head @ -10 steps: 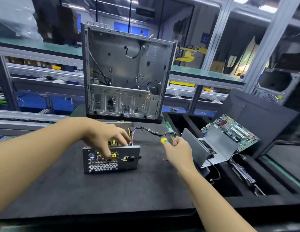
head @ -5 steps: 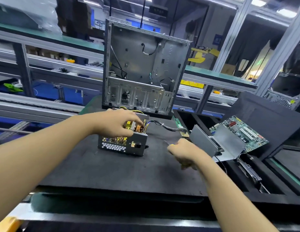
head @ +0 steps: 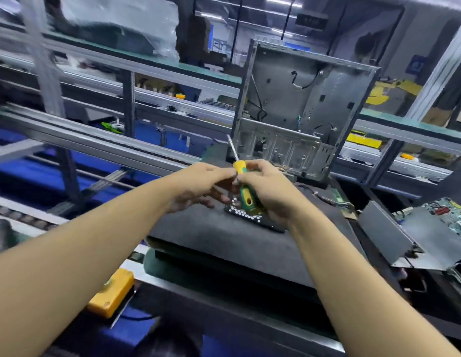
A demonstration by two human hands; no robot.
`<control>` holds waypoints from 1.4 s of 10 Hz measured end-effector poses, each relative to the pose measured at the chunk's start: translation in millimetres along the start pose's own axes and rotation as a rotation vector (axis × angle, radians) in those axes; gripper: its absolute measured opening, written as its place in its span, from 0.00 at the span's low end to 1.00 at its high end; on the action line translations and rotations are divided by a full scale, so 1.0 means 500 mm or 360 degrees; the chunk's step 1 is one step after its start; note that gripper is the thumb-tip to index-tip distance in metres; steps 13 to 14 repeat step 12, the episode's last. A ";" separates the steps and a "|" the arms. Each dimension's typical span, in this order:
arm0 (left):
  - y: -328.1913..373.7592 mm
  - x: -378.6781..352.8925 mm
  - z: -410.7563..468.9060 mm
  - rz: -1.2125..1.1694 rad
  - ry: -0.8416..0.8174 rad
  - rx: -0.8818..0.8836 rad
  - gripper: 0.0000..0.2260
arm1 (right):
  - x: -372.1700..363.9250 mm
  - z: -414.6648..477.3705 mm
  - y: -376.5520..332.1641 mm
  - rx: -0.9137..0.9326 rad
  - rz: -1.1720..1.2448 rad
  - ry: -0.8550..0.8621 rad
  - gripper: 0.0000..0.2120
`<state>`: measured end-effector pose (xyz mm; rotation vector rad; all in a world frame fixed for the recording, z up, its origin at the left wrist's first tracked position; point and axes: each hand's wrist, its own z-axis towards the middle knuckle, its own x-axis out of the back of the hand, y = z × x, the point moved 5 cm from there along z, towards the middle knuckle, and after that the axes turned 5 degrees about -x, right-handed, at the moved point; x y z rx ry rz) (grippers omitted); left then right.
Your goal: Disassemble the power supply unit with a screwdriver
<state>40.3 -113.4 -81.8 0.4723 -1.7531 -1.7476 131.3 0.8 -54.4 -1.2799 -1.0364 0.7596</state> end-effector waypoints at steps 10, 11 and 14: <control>-0.308 0.469 -0.618 0.0563 0.1207 0.1324 0.17 | -0.866 -0.130 0.141 0.0232 -0.1257 -0.1027 0.14; -0.290 0.476 -0.613 0.0881 0.1253 0.1325 0.12 | -0.861 -0.122 0.140 0.0267 -0.1324 -0.1069 0.12; -0.269 0.484 -0.602 0.1045 0.1275 0.1289 0.12 | -0.850 -0.113 0.123 0.0343 -0.1341 -0.1096 0.10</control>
